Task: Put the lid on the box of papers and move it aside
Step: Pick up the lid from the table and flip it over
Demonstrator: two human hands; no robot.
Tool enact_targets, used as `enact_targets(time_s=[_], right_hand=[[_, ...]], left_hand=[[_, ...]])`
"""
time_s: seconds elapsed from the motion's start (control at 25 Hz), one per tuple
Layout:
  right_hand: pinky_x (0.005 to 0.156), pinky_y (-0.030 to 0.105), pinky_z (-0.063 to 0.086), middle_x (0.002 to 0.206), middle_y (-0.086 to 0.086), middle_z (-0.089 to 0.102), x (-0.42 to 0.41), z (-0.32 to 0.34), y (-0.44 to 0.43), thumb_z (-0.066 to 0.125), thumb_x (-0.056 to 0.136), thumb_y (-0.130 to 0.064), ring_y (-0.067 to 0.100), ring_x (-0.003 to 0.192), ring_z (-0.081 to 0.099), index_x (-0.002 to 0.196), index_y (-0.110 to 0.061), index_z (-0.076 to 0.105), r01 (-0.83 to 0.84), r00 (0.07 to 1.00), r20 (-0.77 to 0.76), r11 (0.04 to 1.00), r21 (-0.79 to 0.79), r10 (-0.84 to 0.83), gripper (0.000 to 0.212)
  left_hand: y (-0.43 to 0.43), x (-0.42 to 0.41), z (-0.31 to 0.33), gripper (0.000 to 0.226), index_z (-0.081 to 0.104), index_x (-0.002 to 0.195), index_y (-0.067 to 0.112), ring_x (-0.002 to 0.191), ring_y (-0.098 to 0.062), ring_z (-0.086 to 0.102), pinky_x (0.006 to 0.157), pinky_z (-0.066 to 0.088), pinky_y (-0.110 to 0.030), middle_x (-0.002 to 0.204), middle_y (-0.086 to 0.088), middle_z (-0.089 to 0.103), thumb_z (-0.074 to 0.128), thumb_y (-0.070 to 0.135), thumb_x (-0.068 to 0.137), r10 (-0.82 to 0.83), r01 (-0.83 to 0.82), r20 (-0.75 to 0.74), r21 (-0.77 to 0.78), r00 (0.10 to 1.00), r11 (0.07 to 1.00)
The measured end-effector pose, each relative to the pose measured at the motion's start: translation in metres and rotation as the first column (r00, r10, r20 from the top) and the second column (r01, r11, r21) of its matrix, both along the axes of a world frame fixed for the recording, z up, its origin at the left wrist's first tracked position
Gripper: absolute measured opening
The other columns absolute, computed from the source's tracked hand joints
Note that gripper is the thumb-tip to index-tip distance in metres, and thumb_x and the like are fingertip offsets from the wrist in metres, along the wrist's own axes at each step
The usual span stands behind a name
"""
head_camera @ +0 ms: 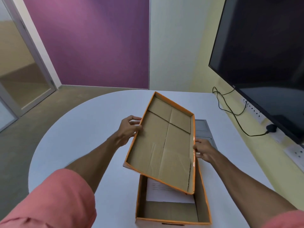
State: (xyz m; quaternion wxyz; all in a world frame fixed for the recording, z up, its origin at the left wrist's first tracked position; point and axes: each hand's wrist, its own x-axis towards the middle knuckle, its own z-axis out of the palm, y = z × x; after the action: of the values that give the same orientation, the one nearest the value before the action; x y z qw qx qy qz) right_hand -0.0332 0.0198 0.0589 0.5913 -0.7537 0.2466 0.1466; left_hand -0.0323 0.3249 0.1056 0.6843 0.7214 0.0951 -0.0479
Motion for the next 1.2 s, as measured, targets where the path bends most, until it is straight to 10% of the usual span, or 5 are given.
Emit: enact_targets(time_s=[0.28, 0.52, 0.8, 0.96, 1.2], right_hand=[[0.067, 0.029, 0.037, 0.075, 0.007, 0.048, 0.010, 0.045, 0.048, 0.048, 0.098, -0.021, 0.018, 0.066, 0.045, 0.077, -0.010, 0.052, 0.035, 0.992, 0.127, 0.997, -0.065, -0.026, 0.024], [0.104, 0.047, 0.041, 0.139, 0.014, 0.053, 0.044, 0.130, 0.101, 0.043, 0.099, -0.047, 0.028, 0.133, 0.050, 0.134, -0.001, 0.050, -0.150, 0.970, 0.235, 0.906, 0.395, 0.059, 0.058], [0.053, 0.042, 0.058, 0.103, 0.018, 0.067, 0.053, 0.156, 0.099, 0.058, 0.094, -0.007, 0.028, 0.077, 0.068, 0.116, 0.003, 0.058, -0.063, 0.980, 0.199, 0.946, 0.319, -0.002, 0.024], [0.080, 0.050, 0.059, 0.071, 0.015, 0.066, 0.053, 0.153, 0.087, 0.048, 0.098, 0.000, 0.023, 0.061, 0.066, 0.107, 0.003, 0.052, -0.043, 0.978, 0.205, 0.936, 0.350, -0.032, 0.011], [0.087, 0.051, 0.049, 0.100, 0.016, 0.064, 0.048, 0.153, 0.064, 0.044, 0.101, -0.003, 0.027, 0.088, 0.065, 0.119, 0.002, 0.050, -0.050, 0.982, 0.182, 0.842, 0.537, -0.058, 0.020]], left_hand=[[-0.023, 0.016, 0.070, 0.025, 0.065, 0.083, 0.012, 0.071, -0.019, 0.069, 0.061, 0.056, -0.029, 0.084, -0.009, 0.071, 0.078, 0.013, 0.062, 0.124, -0.150, 0.203, 0.116, 0.971, 0.982], [-0.063, 0.016, 0.088, 0.046, 0.058, 0.093, 0.015, 0.085, -0.022, 0.067, 0.074, 0.059, -0.038, 0.091, -0.003, 0.065, 0.082, 0.023, 0.055, 0.126, -0.187, 0.267, 0.213, 0.955, 0.959], [-0.092, 0.011, 0.074, 0.074, 0.045, 0.118, 0.021, 0.094, -0.020, 0.062, 0.076, 0.057, -0.036, 0.110, 0.002, 0.057, 0.084, 0.037, 0.057, -0.026, -0.107, 0.339, 0.369, 0.940, 0.923], [-0.082, 0.010, 0.062, 0.073, 0.044, 0.130, 0.019, 0.109, -0.023, 0.059, 0.086, 0.053, -0.041, 0.133, -0.010, 0.056, 0.061, 0.066, 0.077, -0.015, 0.004, 0.153, 0.072, 0.988, 0.997], [-0.032, 0.014, 0.013, 0.089, 0.026, 0.151, 0.014, 0.148, -0.030, 0.019, 0.118, 0.014, -0.054, 0.162, -0.007, 0.020, 0.008, 0.074, 0.087, -0.009, -0.020, -0.222, -0.131, 0.975, 0.991]])
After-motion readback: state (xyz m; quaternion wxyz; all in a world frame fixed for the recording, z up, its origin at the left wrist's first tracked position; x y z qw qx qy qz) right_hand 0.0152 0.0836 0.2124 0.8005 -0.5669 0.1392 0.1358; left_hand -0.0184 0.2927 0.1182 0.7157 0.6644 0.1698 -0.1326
